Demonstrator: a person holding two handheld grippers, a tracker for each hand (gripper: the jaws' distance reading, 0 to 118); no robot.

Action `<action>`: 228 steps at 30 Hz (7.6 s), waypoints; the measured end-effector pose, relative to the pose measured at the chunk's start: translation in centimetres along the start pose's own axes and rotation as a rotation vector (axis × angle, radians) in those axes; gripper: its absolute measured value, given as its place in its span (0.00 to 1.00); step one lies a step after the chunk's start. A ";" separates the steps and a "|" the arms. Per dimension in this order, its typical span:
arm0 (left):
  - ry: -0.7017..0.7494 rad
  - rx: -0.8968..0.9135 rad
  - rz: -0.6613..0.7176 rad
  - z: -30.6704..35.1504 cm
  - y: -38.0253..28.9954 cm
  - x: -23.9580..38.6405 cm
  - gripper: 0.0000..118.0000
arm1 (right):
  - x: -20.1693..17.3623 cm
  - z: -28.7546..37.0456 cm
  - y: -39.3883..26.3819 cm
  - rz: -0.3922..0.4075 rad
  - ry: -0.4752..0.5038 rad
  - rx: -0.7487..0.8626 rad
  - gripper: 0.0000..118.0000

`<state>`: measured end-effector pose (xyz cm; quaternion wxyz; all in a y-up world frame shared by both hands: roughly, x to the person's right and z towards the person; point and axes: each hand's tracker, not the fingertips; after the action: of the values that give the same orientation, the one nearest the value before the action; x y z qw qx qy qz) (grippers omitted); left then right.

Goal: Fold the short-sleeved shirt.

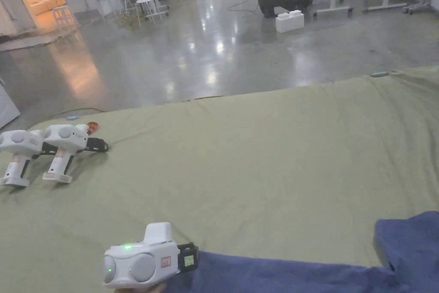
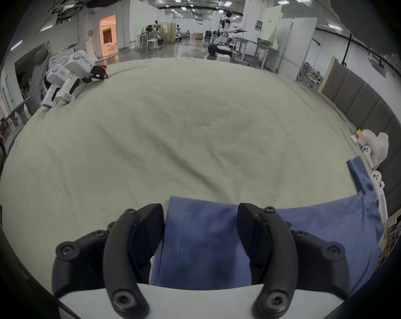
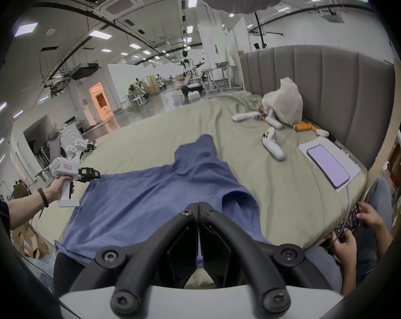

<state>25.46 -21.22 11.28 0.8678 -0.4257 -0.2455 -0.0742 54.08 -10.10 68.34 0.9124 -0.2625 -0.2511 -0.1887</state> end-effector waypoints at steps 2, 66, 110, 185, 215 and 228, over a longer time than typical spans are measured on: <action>0.015 -0.041 -0.020 -0.9 -0.1 0.4 0.42 | 0.2 -0.4 -0.2 0.005 -0.006 -0.017 0.00; -0.180 0.868 0.004 57.6 2.0 -1.9 0.01 | -6.3 11.9 31.3 0.285 0.185 0.534 0.04; 0.113 0.878 -0.025 40.9 28.3 2.7 0.01 | -15.8 -6.8 51.9 0.371 -0.111 0.635 0.04; 0.003 0.301 0.110 31.4 -27.9 -5.5 0.78 | 5.4 0.5 -5.0 0.158 0.029 -0.099 0.64; 0.167 0.909 -0.273 50.7 -20.2 9.7 0.00 | -6.1 12.8 5.5 0.237 0.081 0.494 0.00; 0.025 0.448 -0.082 38.9 -23.0 0.8 0.78 | -5.1 10.1 1.4 0.222 0.125 0.310 0.00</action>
<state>4.25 -5.40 47.96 0.9399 -0.2109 -0.2621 -0.0584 47.03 -2.16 72.38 0.9709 -0.1326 -0.1895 -0.0621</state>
